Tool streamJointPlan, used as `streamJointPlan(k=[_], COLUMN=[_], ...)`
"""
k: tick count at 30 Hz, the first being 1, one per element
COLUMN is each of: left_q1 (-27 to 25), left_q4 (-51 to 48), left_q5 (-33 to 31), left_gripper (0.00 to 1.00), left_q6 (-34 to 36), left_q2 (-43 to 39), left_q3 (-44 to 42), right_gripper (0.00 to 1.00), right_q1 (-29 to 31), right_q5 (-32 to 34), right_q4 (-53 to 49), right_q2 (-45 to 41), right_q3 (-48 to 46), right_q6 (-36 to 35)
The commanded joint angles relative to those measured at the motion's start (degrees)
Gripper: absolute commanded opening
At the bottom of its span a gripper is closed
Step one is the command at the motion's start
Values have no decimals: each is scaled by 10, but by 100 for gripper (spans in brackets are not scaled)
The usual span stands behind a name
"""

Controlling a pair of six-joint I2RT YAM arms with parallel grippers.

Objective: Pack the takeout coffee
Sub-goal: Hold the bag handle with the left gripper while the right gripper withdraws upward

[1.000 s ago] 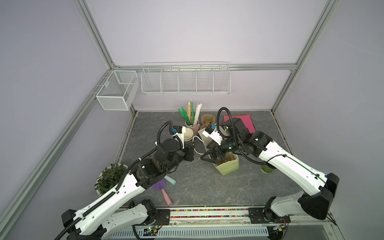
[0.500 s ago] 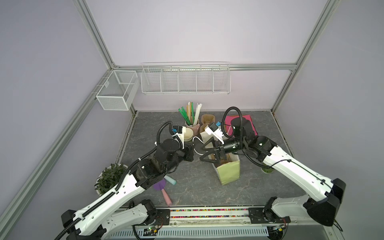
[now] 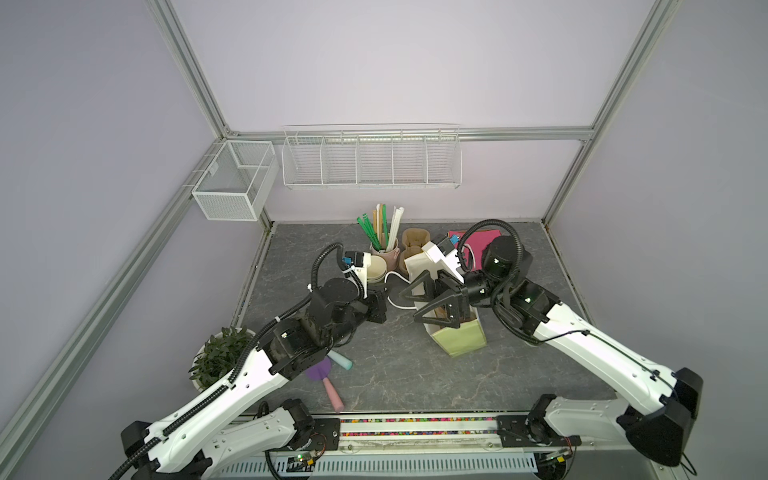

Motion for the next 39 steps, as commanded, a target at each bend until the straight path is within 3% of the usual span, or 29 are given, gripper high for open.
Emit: streamJointPlan(k=[1, 10, 12, 14, 17, 19, 24, 26, 28, 30, 34, 39], left_q1=[4, 3, 3, 3, 4, 4, 4, 4, 4, 3, 4, 4], left_q4=[-13, -18, -18, -21, -27, -33, -37, -37, -35, -32, -26, -12], left_q5=[8, 30, 33, 37, 38, 33, 28, 29, 30, 33, 32, 44], left_gripper=[0, 0, 0, 0, 0, 0, 0, 0, 0, 0, 0, 0], left_q6=[6, -1, -4, -4, -2, 1, 6, 9, 12, 17, 31, 59], left_q2=[-4, -1, -3, -2, -3, -5, -13, -13, -14, -18, -27, -34], left_q3=[24, 34, 35, 37, 38, 37, 30, 26, 22, 18, 7, -11], right_gripper=[93, 94, 95, 95, 95, 94, 92, 92, 94, 95, 99, 91], right_q1=[-3, -3, -5, -4, -4, -8, -23, -26, -27, -33, -54, -59], right_q5=[-17, 74, 88, 93, 85, 77, 77, 89, 133, 166, 229, 404], right_q4=[166, 588, 646, 668, 621, 530, 248, 63, -107, -203, -347, -509], right_q2=[1, 102, 128, 140, 126, 96, 3, -27, -53, -69, -76, -56], right_q3=[-17, -12, 2, 9, 7, 0, 18, 54, 88, 107, 143, 198], right_q6=[115, 460, 525, 540, 494, 406, 214, 112, 1, -64, -121, -180])
